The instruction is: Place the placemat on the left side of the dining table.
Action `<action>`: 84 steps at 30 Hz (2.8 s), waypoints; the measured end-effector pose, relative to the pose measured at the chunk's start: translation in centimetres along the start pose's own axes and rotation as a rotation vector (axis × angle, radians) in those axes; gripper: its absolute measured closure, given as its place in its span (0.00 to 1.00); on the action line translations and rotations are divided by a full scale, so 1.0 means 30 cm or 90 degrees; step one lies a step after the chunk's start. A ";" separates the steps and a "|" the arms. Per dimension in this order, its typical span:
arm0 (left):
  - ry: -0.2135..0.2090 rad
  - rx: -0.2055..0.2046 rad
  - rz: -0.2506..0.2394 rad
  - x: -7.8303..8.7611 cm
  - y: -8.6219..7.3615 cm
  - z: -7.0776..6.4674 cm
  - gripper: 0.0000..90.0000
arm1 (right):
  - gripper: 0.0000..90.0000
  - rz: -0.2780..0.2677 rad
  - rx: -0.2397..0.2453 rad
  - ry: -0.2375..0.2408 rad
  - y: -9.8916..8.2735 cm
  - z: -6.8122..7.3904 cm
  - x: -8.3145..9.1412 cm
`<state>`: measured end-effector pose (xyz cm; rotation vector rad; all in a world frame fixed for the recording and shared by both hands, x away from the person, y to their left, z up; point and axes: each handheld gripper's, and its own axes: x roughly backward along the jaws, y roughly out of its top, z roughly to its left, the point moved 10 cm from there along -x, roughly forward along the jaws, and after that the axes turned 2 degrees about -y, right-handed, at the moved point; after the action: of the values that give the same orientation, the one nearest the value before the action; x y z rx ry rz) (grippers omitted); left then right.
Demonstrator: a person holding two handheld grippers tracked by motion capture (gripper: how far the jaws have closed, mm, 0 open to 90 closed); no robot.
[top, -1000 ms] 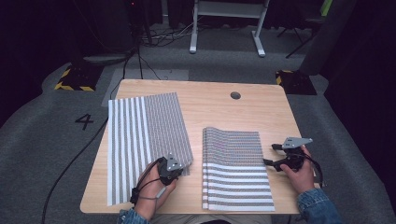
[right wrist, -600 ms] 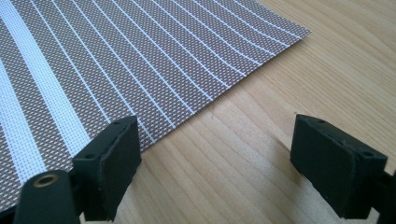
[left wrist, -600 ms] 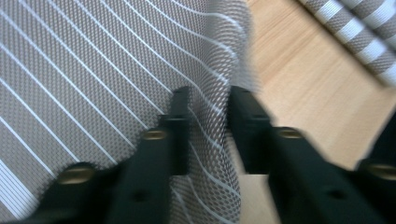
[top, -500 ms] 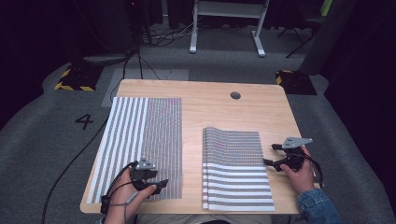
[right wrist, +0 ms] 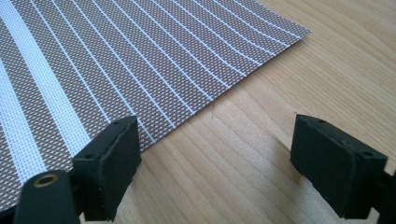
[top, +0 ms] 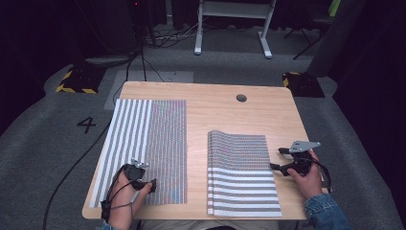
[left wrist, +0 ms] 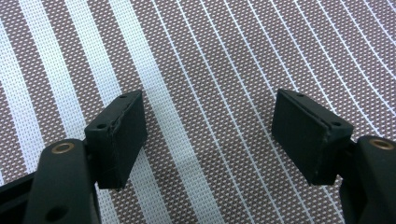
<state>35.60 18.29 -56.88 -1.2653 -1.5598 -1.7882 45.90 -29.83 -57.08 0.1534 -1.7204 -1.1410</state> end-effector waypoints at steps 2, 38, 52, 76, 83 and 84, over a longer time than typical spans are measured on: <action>0.002 -0.001 -0.022 -0.010 0.013 0.011 0.29 | 0.18 0.000 0.000 0.000 0.000 0.000 0.000; -0.043 -0.060 -0.082 0.000 0.134 -0.080 0.31 | 0.18 0.002 0.000 -0.001 -0.001 0.000 0.001; -0.165 -0.196 -0.109 0.090 0.136 -0.360 0.31 | 0.18 0.002 -0.001 -0.001 -0.001 0.000 0.002; -0.256 -0.312 -0.059 -0.020 -0.013 -0.514 0.31 | 0.18 0.002 -0.001 -0.002 -0.001 0.000 0.002; -0.256 -0.317 -0.091 -0.050 -0.011 -0.539 0.29 | 0.18 0.002 0.000 -0.001 -0.001 0.000 0.001; -0.258 -0.307 -0.098 -0.053 -0.010 -0.543 0.28 | 0.18 0.002 0.000 -0.001 -0.001 0.000 0.001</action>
<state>30.58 2.72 -57.41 -1.8732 -1.5048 -2.1980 45.87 -29.87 -57.07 0.1494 -1.7214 -1.1401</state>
